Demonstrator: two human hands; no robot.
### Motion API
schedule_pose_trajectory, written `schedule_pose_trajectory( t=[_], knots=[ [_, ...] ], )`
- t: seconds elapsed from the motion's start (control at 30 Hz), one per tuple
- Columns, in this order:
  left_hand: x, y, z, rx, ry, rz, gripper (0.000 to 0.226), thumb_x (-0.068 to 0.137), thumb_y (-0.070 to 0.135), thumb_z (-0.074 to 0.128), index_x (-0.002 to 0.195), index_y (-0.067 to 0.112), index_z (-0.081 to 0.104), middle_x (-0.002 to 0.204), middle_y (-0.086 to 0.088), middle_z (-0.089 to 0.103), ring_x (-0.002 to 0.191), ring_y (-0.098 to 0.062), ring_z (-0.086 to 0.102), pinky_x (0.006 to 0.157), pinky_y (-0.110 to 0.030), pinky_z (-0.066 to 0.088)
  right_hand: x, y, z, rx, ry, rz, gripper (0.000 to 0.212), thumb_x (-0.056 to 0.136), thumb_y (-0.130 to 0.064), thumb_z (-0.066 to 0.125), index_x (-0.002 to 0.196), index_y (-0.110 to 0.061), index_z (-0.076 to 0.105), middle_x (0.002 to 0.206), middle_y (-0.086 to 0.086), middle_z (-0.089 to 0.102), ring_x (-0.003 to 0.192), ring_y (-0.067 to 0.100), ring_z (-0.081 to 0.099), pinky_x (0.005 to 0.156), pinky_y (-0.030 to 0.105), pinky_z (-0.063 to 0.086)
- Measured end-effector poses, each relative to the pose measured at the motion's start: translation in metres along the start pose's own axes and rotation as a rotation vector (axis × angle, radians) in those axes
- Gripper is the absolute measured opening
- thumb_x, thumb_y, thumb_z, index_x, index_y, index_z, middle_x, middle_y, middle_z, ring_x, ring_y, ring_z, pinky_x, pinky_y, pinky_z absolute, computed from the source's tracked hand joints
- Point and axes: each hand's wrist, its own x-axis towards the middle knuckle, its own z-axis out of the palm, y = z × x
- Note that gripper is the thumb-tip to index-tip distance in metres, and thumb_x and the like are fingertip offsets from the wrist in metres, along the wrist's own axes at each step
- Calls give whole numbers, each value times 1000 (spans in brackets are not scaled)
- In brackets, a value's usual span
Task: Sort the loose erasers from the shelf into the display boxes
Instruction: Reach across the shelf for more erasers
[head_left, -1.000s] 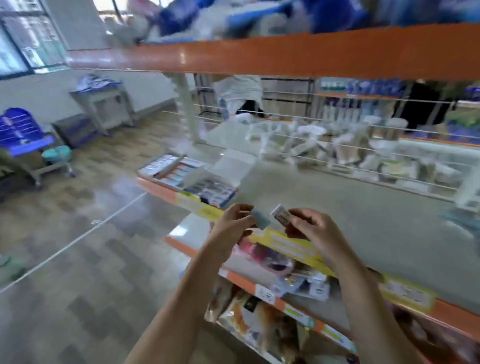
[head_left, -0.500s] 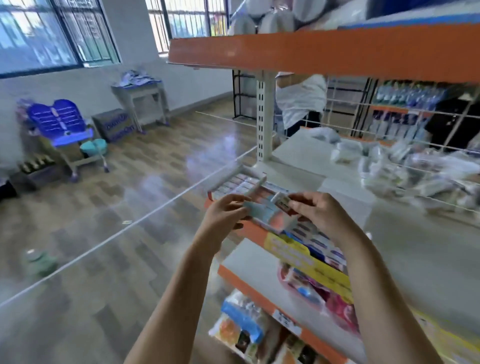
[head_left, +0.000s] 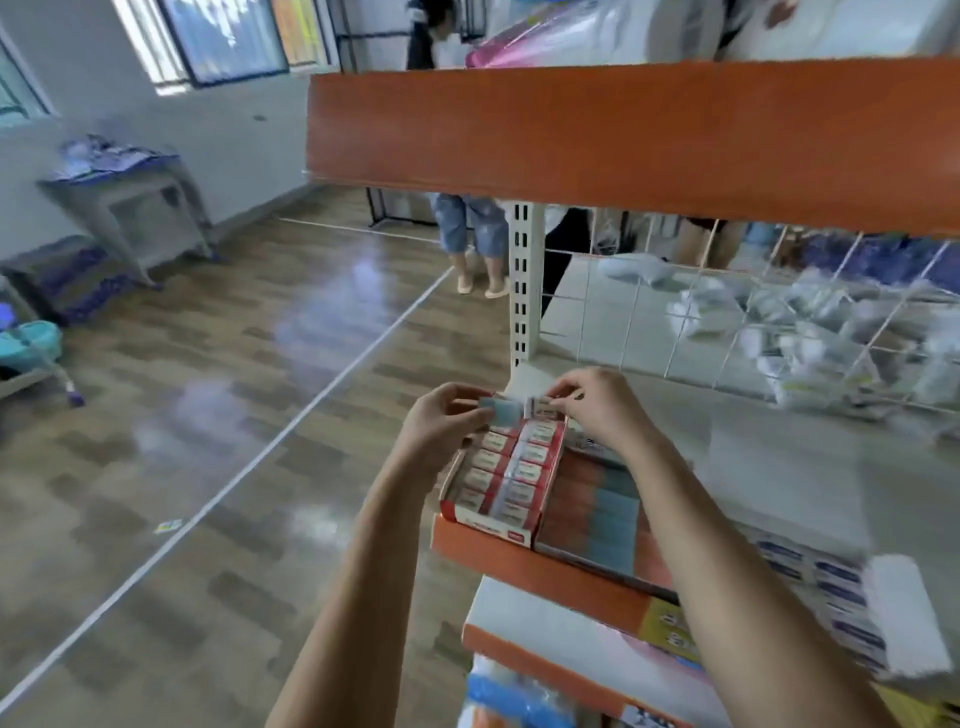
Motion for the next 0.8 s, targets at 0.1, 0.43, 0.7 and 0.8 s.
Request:
schedule_pose_trajectory(
  t=[0.1, 0.43, 0.7, 0.8],
  knots=[
    [28, -2, -10, 33, -92, 17, 17, 85, 9, 66, 101, 13, 64, 89, 1, 70, 72, -5, 64, 55, -12, 47, 6, -1, 14, -73, 62, 47, 15, 85, -15, 66, 97, -11, 73, 101, 7, 68, 89, 19, 62, 79, 26, 47],
    [87, -6, -23, 62, -350, 76, 14, 85, 13, 66, 92, 26, 64, 91, 3, 70, 79, -8, 64, 64, -19, 44, 2, -10, 30, -269, 117, 198, 14, 88, -15, 62, 98, -13, 72, 105, 7, 64, 98, 21, 60, 84, 27, 44],
    [99, -7, -21, 44, -467, 90, 16, 85, 10, 65, 94, 23, 65, 89, 1, 69, 76, -7, 62, 67, -16, 51, 0, -17, 40, -342, 189, 213, 10, 89, -11, 59, 94, -11, 67, 95, 2, 63, 83, 13, 53, 74, 23, 39],
    [100, -6, -19, 27, -490, 86, 16, 85, 9, 65, 97, 20, 65, 87, 2, 69, 71, -3, 63, 60, -11, 49, 1, -20, 46, -428, 199, 196, 12, 90, -7, 55, 94, -8, 66, 96, 3, 62, 91, 18, 56, 77, 26, 44]
  ],
)
